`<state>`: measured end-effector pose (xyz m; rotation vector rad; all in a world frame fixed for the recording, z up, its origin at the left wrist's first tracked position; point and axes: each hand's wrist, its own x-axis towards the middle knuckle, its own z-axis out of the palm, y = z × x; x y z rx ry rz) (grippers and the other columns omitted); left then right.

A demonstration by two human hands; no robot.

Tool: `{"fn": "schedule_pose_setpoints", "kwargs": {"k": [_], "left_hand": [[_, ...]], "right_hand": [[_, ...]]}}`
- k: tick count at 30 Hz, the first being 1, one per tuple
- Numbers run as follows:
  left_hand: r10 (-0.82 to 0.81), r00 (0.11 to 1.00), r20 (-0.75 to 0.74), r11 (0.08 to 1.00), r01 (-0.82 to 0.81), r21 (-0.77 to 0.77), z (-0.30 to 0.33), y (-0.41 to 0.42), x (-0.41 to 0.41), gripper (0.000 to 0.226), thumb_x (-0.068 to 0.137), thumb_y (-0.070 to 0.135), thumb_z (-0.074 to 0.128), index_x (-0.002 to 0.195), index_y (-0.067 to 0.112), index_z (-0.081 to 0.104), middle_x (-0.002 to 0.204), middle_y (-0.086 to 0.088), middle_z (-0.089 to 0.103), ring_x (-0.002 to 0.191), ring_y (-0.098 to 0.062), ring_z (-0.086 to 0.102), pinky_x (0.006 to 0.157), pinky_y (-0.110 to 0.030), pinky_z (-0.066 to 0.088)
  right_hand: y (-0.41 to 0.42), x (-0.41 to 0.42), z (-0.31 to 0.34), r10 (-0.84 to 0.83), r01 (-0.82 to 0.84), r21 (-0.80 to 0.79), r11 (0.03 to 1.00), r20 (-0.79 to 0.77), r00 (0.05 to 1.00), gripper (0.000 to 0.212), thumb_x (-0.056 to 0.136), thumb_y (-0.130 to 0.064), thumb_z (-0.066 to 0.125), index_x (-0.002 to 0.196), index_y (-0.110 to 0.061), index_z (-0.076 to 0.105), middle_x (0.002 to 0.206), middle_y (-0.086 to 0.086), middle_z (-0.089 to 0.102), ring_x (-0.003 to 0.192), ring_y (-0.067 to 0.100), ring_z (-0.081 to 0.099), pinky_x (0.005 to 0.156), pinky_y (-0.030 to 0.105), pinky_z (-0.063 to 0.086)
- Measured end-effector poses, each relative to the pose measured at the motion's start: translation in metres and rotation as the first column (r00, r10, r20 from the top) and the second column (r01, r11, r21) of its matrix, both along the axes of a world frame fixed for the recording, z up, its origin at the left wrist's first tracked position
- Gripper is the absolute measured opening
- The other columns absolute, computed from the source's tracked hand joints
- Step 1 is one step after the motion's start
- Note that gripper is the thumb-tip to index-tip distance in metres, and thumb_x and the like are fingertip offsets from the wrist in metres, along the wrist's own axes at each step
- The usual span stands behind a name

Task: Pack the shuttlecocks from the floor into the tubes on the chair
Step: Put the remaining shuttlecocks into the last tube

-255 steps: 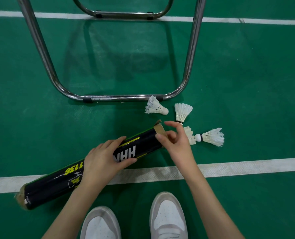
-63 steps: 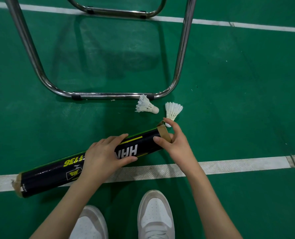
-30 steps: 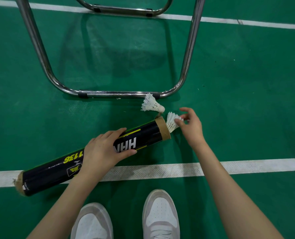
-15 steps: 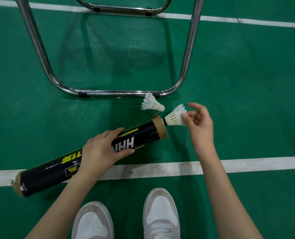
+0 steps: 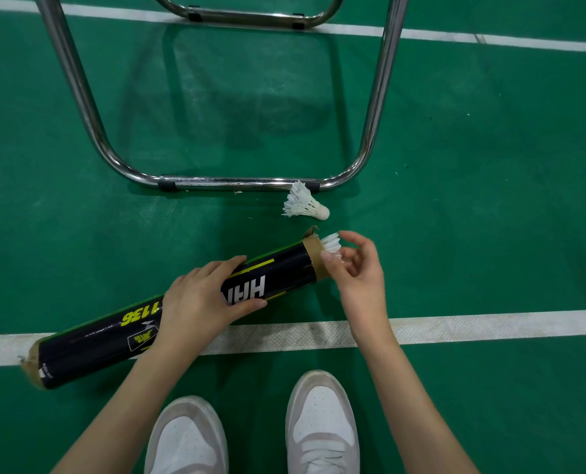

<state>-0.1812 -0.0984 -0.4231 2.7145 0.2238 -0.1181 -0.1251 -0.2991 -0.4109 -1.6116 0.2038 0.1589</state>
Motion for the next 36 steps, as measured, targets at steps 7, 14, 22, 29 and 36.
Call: {"fn": "schedule_pose_setpoints", "kwargs": {"k": [7, 14, 22, 29, 36], "left_hand": [[0.002, 1.000, 0.020, 1.000, -0.001, -0.019, 0.002, -0.001, -0.001, 0.086, 0.059, 0.081, 0.039, 0.124, 0.029, 0.059, 0.109, 0.006, 0.067, 0.097, -0.023, 0.064, 0.073, -0.035, 0.048], [-0.005, 0.999, 0.034, 1.000, 0.006, -0.026, 0.003, -0.003, -0.002, 0.084, 0.060, 0.079, 0.040, 0.122, 0.027, 0.060, 0.108, 0.004, 0.068, 0.095, -0.024, 0.065, 0.072, -0.036, 0.049], [-0.015, 1.000, 0.017, 1.000, 0.016, -0.021, 0.004, -0.004, -0.003, 0.085, 0.060, 0.080, 0.040, 0.124, 0.027, 0.059, 0.108, 0.005, 0.068, 0.095, -0.024, 0.065, 0.074, -0.035, 0.049], [-0.019, 1.000, 0.024, 1.000, 0.019, -0.019, 0.004, -0.005, -0.004, 0.083, 0.060, 0.079, 0.041, 0.121, 0.027, 0.061, 0.105, 0.004, 0.069, 0.092, -0.025, 0.066, 0.072, -0.036, 0.050], [0.004, 1.000, 0.030, 1.000, -0.003, -0.029, 0.005, -0.003, -0.002, 0.085, 0.060, 0.080, 0.039, 0.124, 0.028, 0.058, 0.109, 0.005, 0.068, 0.097, -0.023, 0.065, 0.074, -0.035, 0.048]], "right_hand": [[0.001, 0.000, 0.002, 0.028, -0.028, 0.004, 1.000, -0.039, 0.999, 0.051, 0.075, -0.005, 0.073, 0.116, -0.022, 0.048, 0.085, 0.004, 0.057, 0.069, 0.002, 0.054, 0.071, 0.019, 0.047], [0.003, 0.001, 0.001, 0.107, -0.106, 0.015, 0.994, -0.077, 0.991, 0.049, 0.077, -0.009, 0.071, 0.117, -0.025, 0.047, 0.069, -0.006, 0.060, 0.072, 0.008, 0.058, 0.078, 0.025, 0.047], [0.004, -0.002, 0.003, 0.161, -0.155, 0.057, 0.986, -0.119, 0.980, 0.053, 0.077, -0.008, 0.072, 0.120, -0.024, 0.045, 0.079, 0.003, 0.067, 0.078, 0.012, 0.062, 0.082, 0.028, 0.050], [0.005, 0.001, 0.004, 0.268, -0.271, -0.008, 0.963, -0.129, 0.955, 0.056, 0.075, -0.012, 0.074, 0.114, -0.038, 0.044, 0.089, 0.006, 0.071, 0.086, 0.020, 0.066, 0.085, 0.033, 0.053], [-0.001, 0.016, 0.006, 0.346, -0.353, -0.008, 0.936, -0.166, 0.923, 0.049, 0.080, -0.017, 0.070, 0.120, -0.032, 0.045, 0.093, 0.020, 0.069, 0.084, 0.023, 0.065, 0.086, 0.031, 0.049]]}}
